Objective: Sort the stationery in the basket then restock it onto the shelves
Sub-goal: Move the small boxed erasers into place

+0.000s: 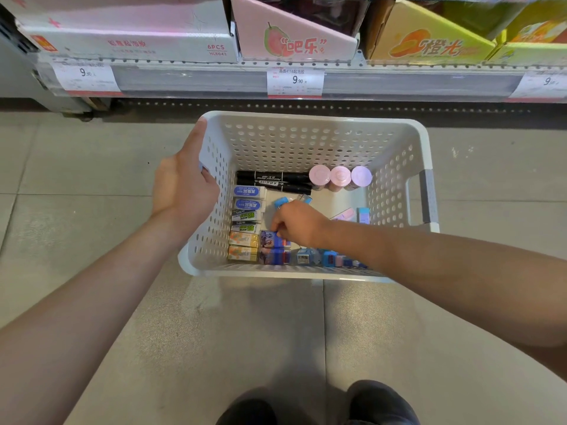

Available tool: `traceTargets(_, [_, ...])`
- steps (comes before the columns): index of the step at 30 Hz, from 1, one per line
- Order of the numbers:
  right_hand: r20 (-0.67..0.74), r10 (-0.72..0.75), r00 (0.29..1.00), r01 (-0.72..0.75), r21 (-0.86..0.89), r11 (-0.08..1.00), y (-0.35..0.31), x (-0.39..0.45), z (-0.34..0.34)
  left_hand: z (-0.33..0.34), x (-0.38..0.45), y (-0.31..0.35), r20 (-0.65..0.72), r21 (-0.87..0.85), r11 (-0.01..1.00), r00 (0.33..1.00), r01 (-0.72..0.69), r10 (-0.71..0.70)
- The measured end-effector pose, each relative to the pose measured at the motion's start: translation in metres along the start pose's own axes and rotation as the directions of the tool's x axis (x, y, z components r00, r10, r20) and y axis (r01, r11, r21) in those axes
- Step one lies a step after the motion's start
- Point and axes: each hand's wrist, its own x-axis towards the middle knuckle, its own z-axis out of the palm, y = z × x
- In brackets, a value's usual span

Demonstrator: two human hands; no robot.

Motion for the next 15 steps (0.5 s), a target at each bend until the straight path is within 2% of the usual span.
traceTargets(5, [0.106,-0.039,0.994,0.043,-0.034,0.999,0.003,-0.009,-0.027,0.0,0.0,0.0,0.0,0.017,1.0,1.0,-0.001,0.001])
traceTargets(7, [0.216,-0.011,0.976,0.035,-0.109,0.993,0.009,-0.015,-0.037,0.0,-0.001,-0.001,-0.002,0.012,1.0,1.0,-0.007,0.007])
traceTargets(10, [0.515,0.169,0.84,0.036,-0.364,0.931,0.016,-0.027,-0.036,0.001,-0.001,-0.001,-0.001,0.025,0.999,1.0,-0.022,0.022])
traceTargets(12, [0.536,0.223,0.814,0.081,-0.486,0.87,0.019,-0.033,-0.032,0.001,0.0,-0.002,-0.002,0.028,0.999,0.999,-0.032,0.032])
traceTargets(15, [0.528,0.179,0.83,0.112,-0.473,0.874,0.02,-0.04,-0.028,0.001,-0.001,-0.002,0.001,0.04,0.998,0.999,-0.041,0.041])
